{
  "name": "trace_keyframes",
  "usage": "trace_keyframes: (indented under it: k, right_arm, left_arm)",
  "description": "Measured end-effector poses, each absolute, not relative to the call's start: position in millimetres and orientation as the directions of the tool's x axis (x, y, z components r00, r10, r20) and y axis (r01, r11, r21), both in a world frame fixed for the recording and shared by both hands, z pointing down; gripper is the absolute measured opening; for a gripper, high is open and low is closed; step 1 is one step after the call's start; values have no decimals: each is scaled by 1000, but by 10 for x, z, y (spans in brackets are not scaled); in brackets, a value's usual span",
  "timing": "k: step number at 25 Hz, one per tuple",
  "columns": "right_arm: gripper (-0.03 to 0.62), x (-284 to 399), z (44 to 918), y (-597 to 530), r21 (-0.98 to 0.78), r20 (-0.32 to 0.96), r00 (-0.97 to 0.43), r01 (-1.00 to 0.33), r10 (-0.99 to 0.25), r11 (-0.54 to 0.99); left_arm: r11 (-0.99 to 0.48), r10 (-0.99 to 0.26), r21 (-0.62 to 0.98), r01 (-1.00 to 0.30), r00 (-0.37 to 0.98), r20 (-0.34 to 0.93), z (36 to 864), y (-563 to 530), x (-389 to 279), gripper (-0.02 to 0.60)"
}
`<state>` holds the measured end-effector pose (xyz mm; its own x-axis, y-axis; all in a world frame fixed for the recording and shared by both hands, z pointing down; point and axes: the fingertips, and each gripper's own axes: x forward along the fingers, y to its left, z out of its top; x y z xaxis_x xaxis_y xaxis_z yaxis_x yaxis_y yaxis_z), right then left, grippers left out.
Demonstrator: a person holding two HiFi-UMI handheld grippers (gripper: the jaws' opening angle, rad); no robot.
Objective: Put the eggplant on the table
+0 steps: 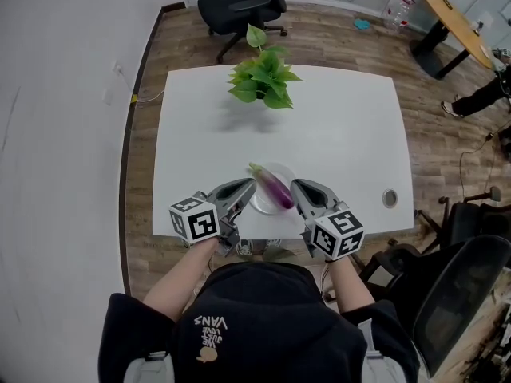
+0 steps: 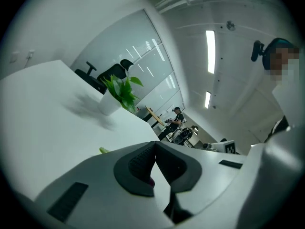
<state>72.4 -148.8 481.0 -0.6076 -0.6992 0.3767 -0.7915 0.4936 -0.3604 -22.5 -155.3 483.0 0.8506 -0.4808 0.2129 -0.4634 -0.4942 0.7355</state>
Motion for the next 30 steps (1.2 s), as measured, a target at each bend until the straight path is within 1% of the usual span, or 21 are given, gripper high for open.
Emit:
trace_keyframes:
  k: [4,13,23,30]
  right_arm:
    - [25,784,4624,-1423,-349,337,-596,-798,-729,492]
    - [21,822,4425,-1298,-328,286,-581,-806,-762,492]
    - [18,777,4038,-1156,-238,185,-586,-805,-789,543]
    - [18,771,4023,-1133,-231,174,-581,-809,-795,541]
  left_arm:
    - [-551,-471,697,-460,860,196,4700,-1470,-204,12]
    - [-610,-502,621,-491,847,176,4538,-1358,-205,11]
    - [-681,-550,493,-542,823,145,4268,-1267,-232,11]
    - [-701,-566,447,-555,815,125,4201,-1213,-228,11]
